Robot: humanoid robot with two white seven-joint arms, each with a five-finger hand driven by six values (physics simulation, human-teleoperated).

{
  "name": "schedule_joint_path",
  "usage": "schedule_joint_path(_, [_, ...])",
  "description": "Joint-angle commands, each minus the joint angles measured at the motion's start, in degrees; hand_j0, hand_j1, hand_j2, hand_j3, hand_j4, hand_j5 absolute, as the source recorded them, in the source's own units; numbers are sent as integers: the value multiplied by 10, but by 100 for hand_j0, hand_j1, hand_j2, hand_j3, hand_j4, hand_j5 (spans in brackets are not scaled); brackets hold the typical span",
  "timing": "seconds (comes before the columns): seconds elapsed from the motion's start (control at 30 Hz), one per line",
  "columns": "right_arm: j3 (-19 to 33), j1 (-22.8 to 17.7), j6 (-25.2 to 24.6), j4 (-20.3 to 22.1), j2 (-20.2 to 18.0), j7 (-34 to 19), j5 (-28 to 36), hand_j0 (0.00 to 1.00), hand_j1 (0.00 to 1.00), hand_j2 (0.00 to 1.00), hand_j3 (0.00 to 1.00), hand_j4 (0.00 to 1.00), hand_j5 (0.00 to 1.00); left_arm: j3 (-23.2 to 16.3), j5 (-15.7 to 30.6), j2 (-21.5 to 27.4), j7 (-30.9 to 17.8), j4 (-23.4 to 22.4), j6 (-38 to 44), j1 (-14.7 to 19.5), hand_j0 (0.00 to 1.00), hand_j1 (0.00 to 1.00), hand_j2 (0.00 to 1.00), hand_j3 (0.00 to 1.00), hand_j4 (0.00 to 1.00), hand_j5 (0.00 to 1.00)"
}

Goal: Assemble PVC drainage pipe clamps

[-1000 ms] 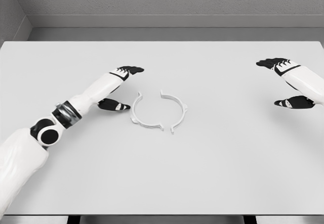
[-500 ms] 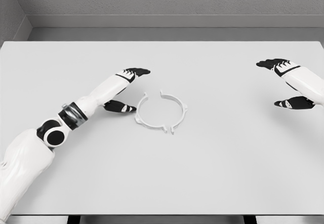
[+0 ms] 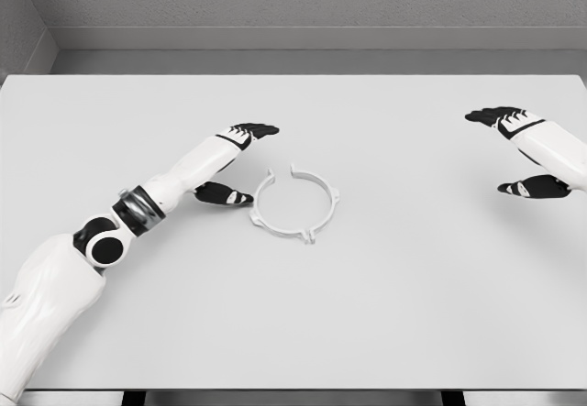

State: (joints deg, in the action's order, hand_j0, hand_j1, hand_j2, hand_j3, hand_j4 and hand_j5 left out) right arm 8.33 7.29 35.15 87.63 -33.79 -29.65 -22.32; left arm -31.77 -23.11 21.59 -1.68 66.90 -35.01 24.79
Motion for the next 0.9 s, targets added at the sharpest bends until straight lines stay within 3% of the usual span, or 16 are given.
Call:
schedule_joint_path(0.0, [0, 0, -1, 1, -1, 0, 4, 100, 100, 100, 100, 100, 100, 0, 3, -1, 0, 1, 0, 0, 100, 100, 100, 100, 100, 100])
schedule_joint_path(0.67, [-1, 0, -1, 3, -1, 0, 4, 100, 100, 100, 100, 100, 100, 8, -3, -8, 0, -5, 0, 4, 100, 100, 100, 100, 100, 100])
schedule_joint_path(0.87, [-1, 0, -1, 3, -1, 0, 4, 100, 100, 100, 100, 100, 100, 7, 4, 23, 1, 23, 0, 1, 100, 100, 100, 100, 100, 100])
